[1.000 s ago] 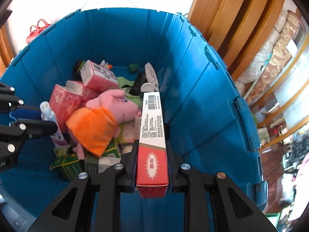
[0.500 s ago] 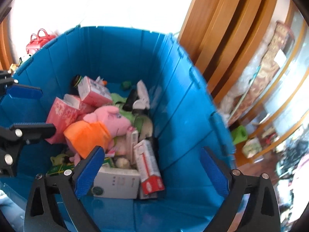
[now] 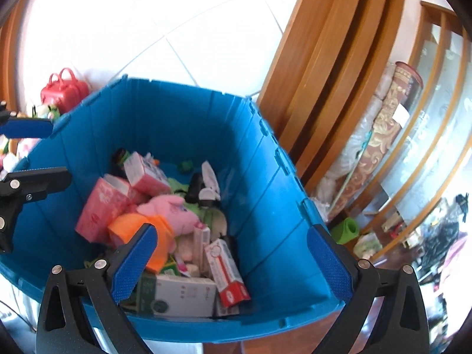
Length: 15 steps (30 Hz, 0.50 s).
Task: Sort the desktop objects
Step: 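Move both tools back over the table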
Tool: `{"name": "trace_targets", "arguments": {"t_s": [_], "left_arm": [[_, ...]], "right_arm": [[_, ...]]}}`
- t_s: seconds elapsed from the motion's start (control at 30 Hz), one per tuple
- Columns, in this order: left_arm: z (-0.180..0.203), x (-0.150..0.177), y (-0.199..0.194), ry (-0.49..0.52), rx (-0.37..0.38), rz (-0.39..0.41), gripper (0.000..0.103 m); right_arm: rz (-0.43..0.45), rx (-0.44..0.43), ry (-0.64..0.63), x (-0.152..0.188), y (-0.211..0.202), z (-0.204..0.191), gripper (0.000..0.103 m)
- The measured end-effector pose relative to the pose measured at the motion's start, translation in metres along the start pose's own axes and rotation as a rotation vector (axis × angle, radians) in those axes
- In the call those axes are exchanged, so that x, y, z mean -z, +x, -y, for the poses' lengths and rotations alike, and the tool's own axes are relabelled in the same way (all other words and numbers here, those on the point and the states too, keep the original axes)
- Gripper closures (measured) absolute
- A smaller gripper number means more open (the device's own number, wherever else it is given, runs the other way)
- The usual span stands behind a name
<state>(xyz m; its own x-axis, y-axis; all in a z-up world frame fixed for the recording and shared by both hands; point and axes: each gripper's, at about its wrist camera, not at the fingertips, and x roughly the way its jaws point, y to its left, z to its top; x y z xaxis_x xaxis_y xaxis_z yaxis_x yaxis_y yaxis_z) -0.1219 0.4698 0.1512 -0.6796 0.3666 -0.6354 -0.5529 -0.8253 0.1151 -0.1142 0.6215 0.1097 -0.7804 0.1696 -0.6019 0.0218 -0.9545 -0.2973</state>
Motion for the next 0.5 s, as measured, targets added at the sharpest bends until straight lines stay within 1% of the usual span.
{"name": "trace_targets", "arguments": {"t_s": [0.07,0.13,0.23,0.27,0.3,0.33,0.37,0.4,0.43,0.5], "left_arm": [[-0.008,0.006,-0.011,-0.013,0.002,0.044,0.041],[-0.019,0.012,-0.024,-0.037,0.005,0.092,0.041],[-0.043,0.023,-0.045,-0.104,0.016,0.176,0.037],[-0.053,0.029,-0.055,-0.134,0.012,0.220,0.032],[-0.061,0.034,-0.062,-0.156,0.002,0.254,0.020],[-0.070,0.040,-0.071,-0.179,-0.012,0.298,0.014],[-0.079,0.048,-0.078,-0.198,-0.030,0.345,0.006],[-0.088,0.056,-0.084,-0.212,-0.056,0.381,0.003],[-0.095,0.062,-0.086,-0.216,-0.080,0.392,0.003],[-0.111,0.077,-0.087,-0.210,-0.123,0.371,0.003]], "right_arm": [[0.023,0.003,0.009,-0.001,-0.008,-0.005,0.000],[0.054,0.031,0.011,0.000,-0.017,-0.013,0.000],[0.098,0.072,0.025,-0.001,-0.031,-0.025,0.000],[0.112,0.079,0.035,-0.002,-0.036,-0.031,0.000],[0.121,0.078,0.044,-0.003,-0.039,-0.034,0.000],[0.128,0.072,0.057,-0.003,-0.042,-0.039,0.000],[0.136,0.055,0.075,-0.005,-0.048,-0.046,0.000],[0.142,0.036,0.090,-0.006,-0.051,-0.051,0.000],[0.147,0.006,0.107,-0.007,-0.055,-0.060,0.000],[0.153,-0.042,0.129,-0.010,-0.061,-0.076,0.000]]}}
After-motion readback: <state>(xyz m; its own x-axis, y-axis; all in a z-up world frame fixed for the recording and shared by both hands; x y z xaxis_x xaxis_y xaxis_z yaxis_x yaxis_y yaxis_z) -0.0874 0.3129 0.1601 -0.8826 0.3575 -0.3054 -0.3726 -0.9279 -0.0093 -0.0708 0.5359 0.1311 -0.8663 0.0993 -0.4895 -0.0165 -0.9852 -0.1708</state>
